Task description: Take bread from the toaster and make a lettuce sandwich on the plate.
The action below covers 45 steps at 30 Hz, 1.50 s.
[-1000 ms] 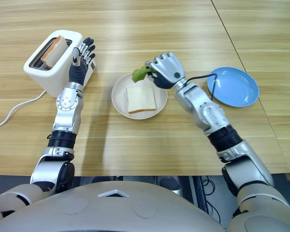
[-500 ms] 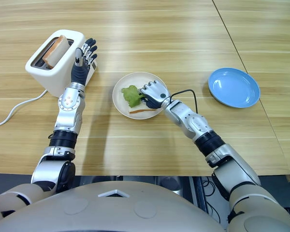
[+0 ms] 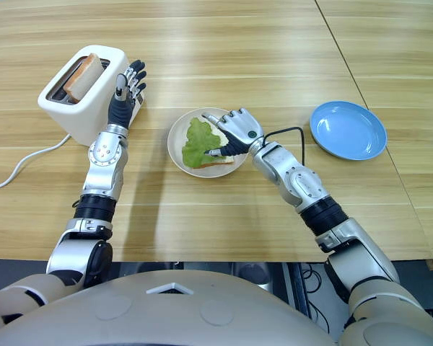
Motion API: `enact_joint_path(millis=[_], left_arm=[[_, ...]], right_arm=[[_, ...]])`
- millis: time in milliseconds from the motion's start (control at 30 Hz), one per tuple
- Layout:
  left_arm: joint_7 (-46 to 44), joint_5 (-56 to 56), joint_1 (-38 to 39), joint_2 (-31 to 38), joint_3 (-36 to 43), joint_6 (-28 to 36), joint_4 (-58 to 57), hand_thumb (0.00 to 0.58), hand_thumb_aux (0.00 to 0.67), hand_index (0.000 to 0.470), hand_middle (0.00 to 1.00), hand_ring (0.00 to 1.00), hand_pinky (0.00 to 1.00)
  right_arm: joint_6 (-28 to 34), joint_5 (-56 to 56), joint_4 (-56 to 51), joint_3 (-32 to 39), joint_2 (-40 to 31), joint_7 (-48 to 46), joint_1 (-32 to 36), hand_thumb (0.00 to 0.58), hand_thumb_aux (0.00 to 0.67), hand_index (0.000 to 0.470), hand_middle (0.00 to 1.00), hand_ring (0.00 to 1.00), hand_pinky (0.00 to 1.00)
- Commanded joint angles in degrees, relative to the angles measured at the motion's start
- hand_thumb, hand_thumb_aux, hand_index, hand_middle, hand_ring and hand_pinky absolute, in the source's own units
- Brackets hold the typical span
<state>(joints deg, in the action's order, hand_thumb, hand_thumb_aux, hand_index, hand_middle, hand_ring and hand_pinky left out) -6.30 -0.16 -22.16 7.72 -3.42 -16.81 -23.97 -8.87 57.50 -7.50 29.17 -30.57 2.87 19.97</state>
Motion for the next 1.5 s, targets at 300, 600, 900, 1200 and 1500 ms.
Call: enact_joint_path(millis=[300, 600, 900, 1200, 1500], left_arm=[[13.23, 22.26, 5.41, 6.80, -1.03, -2.17, 22.54, 0.000, 0.000, 0.000, 0.00, 0.00, 0.00], [21.41, 54.61, 5.09, 19.61, -6.14, 20.28, 29.33, 0.000, 0.000, 0.000, 0.00, 0.00, 0.00], [13.03, 53.14, 1.76, 23.27, 0.72, 29.70, 8.99, 0.000, 0.000, 0.000, 0.00, 0.00, 0.00], [13.22, 46.37, -0.65, 22.93, 1.90, 32.08, 0.94, 0.514, 0.444, 0.305, 0.18, 0.18, 0.18], [17.59, 40.96, -0.45, 23.43, 0.62, 30.64, 4.06, 0.580, 0.670, 0.460, 1.00, 1.00, 1.00]], right_arm=[[2.29, -3.91, 14.79, -8.63, -4.78, -7.60, -5.52, 0.000, 0.000, 0.000, 0.00, 0.00, 0.00], [1.61, -5.57, 14.55, -10.97, -1.72, -5.97, -6.44, 0.000, 0.000, 0.000, 0.00, 0.00, 0.00], [1.34, -4.23, 13.30, -11.73, -1.90, -5.35, -6.15, 0.000, 0.000, 0.000, 0.00, 0.00, 0.00], [1.44, -4.03, 13.83, -11.85, -1.82, -5.37, -6.65, 0.000, 0.000, 0.000, 0.00, 0.00, 0.00], [1.33, -3.95, 13.33, -11.70, -1.80, -5.35, -6.70, 0.000, 0.000, 0.000, 0.00, 0.00, 0.00]])
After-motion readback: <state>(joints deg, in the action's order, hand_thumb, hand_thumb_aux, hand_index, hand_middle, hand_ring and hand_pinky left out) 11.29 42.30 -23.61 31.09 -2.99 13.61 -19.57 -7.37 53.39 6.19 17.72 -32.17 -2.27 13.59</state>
